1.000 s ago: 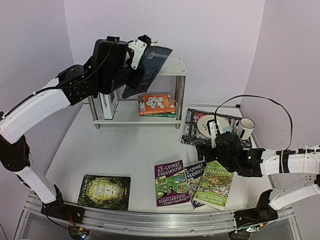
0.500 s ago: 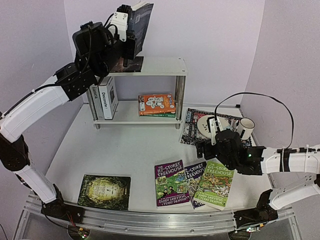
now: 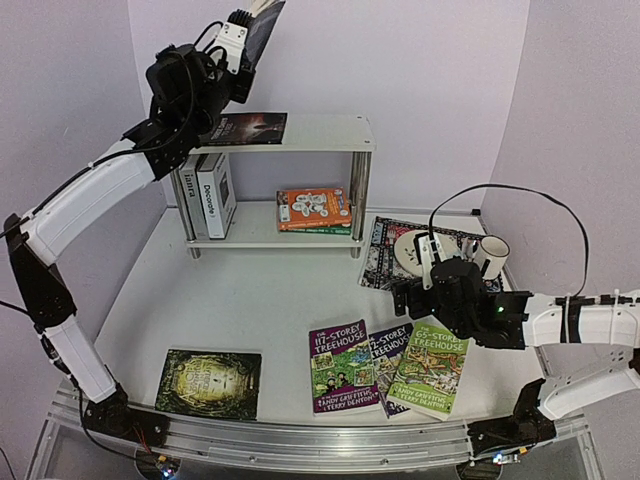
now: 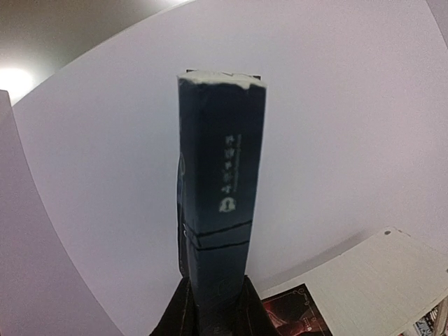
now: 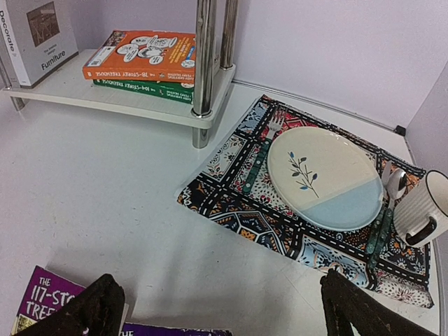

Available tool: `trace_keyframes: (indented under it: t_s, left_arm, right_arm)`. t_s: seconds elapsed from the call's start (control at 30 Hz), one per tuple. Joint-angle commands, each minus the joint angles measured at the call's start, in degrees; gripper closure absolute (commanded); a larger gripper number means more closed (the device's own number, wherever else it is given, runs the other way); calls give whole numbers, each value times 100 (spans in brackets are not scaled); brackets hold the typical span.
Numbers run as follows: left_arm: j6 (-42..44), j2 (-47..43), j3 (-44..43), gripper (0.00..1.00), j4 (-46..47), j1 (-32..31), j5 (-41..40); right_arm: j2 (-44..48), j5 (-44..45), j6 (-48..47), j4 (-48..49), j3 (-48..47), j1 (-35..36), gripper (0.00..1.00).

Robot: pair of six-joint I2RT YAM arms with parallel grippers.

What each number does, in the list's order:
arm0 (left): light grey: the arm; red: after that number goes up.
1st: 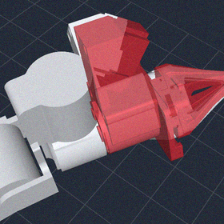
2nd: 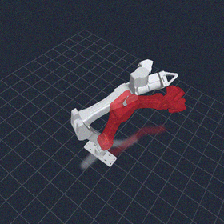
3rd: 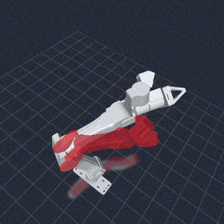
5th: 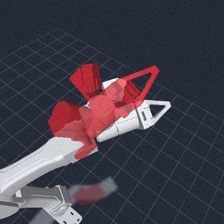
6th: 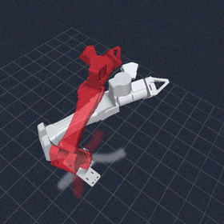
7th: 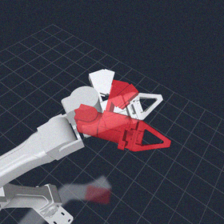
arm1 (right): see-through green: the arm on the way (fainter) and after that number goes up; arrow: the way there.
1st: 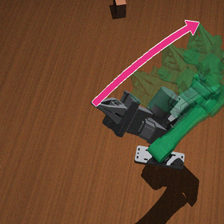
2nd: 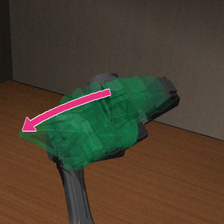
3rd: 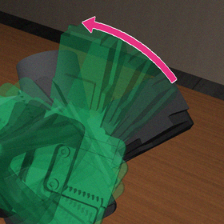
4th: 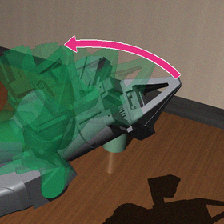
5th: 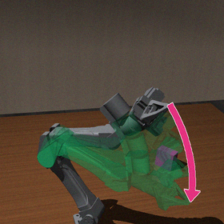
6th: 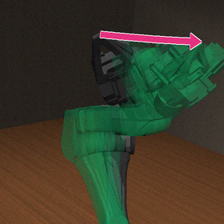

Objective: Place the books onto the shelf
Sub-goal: Place the book in the book pile on the shelf.

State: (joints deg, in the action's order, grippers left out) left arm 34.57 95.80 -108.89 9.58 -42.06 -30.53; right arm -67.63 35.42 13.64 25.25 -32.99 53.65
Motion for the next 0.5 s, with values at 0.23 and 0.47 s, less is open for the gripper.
trace_keyframes:
  t_s: [0.23,0.47]
  left_arm:
    - [1321,610,-384,100,802,745,1225]
    - [1960,921,-465,100,811,928,1105]
  right_arm:
    - [354,188,-19,-172,-179,-25,2]
    - [426,246,-65,-244,-188,-31,2]
